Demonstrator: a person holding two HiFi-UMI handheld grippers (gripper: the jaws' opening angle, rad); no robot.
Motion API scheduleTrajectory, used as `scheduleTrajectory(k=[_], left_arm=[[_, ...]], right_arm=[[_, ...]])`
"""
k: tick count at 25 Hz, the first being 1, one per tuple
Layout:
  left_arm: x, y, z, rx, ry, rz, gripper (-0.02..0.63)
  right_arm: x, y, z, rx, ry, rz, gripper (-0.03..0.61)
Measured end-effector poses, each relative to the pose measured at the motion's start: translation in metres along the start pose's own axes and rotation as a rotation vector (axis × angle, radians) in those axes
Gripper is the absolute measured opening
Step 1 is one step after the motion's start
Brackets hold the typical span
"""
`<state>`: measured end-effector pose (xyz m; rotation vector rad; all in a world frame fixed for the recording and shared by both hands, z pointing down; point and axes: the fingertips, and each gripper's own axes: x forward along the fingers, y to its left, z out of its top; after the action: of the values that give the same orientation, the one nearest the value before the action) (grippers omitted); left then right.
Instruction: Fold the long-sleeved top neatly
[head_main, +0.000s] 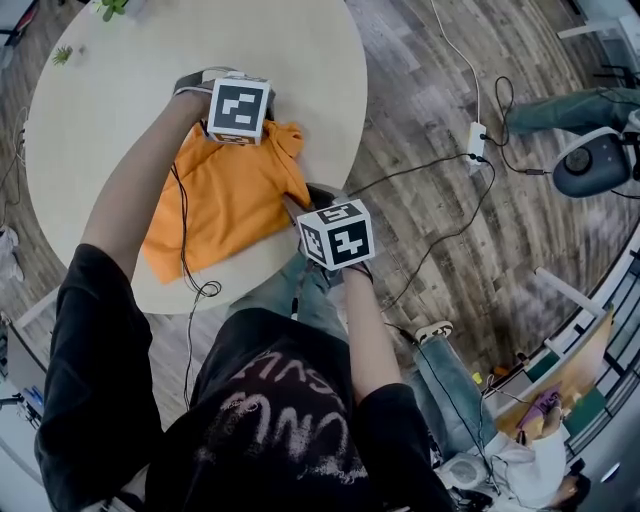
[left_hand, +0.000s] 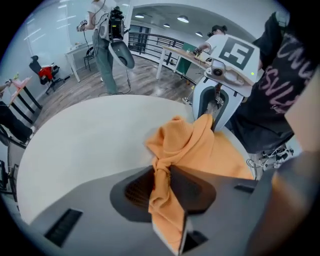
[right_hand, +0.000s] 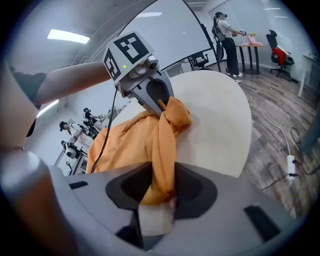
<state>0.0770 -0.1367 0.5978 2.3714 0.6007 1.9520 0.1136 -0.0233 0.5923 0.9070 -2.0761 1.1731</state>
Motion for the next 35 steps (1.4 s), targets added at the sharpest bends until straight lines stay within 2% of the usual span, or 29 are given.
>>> scheduleTrajectory(k=[6,9,16,20,29,35], left_arm=[[-0.008,-0.001,0.013,0.040,-0.030,0.061,0.086],[-0.023,0.001,0.036,0.065,-0.070,0.129,0.086],[-0.052,-0.012,0.085,0.109,-0.092,0.285,0.086],[-0.073,-0.034,0.099,0.118,-0.070,0.365,0.086],[-0.106,-0.074,0.077,0.080,-0.071,0.496,0.086],[-0.114,-0.101,0.034,0.102,-0.095,0.521,0.087]], right_arm=[[-0.010,-0.002,-0.001,-0.008,-0.034,-0.012,0.078],[-0.026,-0.011,0.001,-0.005,-0.070,-0.045,0.072],[-0.079,-0.031,-0.004,-0.064,-0.139,-0.131,0.071],[-0.107,-0.032,-0.006,-0.135,-0.175,-0.167,0.069],[-0.131,0.022,0.004,-0.311,-0.217,-0.204,0.069],[-0.115,0.079,0.005,-0.373,-0.215,-0.223,0.067]])
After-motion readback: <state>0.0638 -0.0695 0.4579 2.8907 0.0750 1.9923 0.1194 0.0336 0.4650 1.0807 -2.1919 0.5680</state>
